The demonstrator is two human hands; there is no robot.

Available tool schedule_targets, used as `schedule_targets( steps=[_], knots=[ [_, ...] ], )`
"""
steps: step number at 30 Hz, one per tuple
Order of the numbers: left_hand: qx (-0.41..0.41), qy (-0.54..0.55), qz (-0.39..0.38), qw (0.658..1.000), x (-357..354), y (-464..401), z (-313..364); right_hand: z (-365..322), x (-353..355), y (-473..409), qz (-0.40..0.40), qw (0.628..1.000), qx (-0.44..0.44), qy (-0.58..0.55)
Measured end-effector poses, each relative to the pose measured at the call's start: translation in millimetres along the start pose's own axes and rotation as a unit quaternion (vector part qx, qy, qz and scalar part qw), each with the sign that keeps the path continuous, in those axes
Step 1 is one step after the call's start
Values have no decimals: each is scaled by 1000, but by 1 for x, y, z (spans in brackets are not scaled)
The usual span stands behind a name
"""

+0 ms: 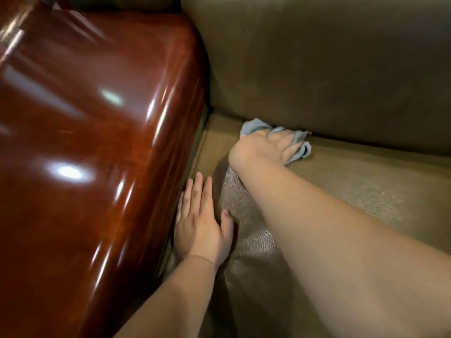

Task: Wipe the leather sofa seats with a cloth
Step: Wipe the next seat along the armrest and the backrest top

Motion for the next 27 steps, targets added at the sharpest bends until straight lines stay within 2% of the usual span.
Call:
schedule_targets(
  steps=[2,4,6,9,11,12,13,15,17,18,19,21,24,27],
  knots=[
    [-7,1,13,1000,-2,-3,-3,8,-2,4,7,997,69,43],
    [-9,10,11,1000,0,-4,-5,42,13,11,62,981,168,75],
    [-6,15,-2,1000,1,-4,-3,96,38,11,98,975,184,80],
    [-3,24,7,1000,3,-4,-2,158,64,7,152,987,35,28],
    [-6,15,14,1000,0,-5,-4,130,48,6,154,986,-63,13],
    [-7,9,15,1000,-2,-4,-5,97,33,8,127,988,-74,37],
    [-9,2,14,1000,-5,-2,-6,55,13,12,89,992,-42,73],
    [-10,-24,9,1000,-9,-1,-8,-35,-32,33,18,981,161,104],
    [-10,-39,13,999,-11,-1,-9,-77,-50,57,-39,930,349,105],
    [-12,-31,14,999,-10,-2,-8,-75,-45,59,-47,908,401,114],
    [-16,-19,12,1000,-8,-2,-7,-61,-33,55,-41,894,429,126],
    [-18,0,8,1000,-5,-3,-6,-12,-4,36,-10,891,435,130],
    [-11,25,17,999,-4,-3,-6,92,43,11,67,915,379,125],
    [-7,30,8,999,-2,-2,-6,176,65,21,107,947,295,72]
  ],
)
Point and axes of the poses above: each hand's wrist, its own y-axis away from the middle knuckle, its own x-axis out of the back of the hand, z = x × y, the point moved 7 cm from there along -y, towards the middle knuckle, and after that the axes turned 4 degrees about -y, right-handed, at the moved point
